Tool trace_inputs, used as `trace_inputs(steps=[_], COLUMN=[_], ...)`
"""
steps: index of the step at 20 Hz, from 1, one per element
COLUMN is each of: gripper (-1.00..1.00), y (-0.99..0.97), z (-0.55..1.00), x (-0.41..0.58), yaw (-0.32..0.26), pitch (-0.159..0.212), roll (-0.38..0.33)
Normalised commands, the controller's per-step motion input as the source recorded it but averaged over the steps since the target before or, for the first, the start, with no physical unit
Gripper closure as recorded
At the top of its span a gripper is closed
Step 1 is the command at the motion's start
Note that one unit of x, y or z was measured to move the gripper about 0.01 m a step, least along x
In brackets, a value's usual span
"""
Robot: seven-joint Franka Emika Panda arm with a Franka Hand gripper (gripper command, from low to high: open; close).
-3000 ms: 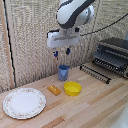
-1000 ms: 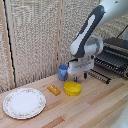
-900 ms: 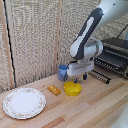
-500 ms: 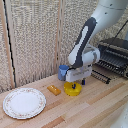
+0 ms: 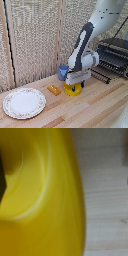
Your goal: Notice the yellow vessel located before you. Bring your fastener close to the yellow vessel and smoothly hold it. Transfer the yellow vessel above the white plating and let go of your hold on it, then set the vessel on the plating.
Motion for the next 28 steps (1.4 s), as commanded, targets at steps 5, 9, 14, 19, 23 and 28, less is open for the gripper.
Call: trace_inputs(steps=[5,9,14,19,23,28], gripper=[1.0,1.0,1.0,1.0,1.0,1.0], y=[0.0,0.02,0.06,0.06,0.1,0.15], z=[0.0,0.0,0.03,0.4,0.7,0.74], x=[0.0,0.011,0.0,0.033,0.112,0.22], yaw=[0.0,0.0,-0.001,-0.004,0.0,0.0], pitch=[-0.027,-0.042,-0.036,0.023,0.048,0.024], roll=[0.0,0.0,0.006,0.11,0.142,0.132])
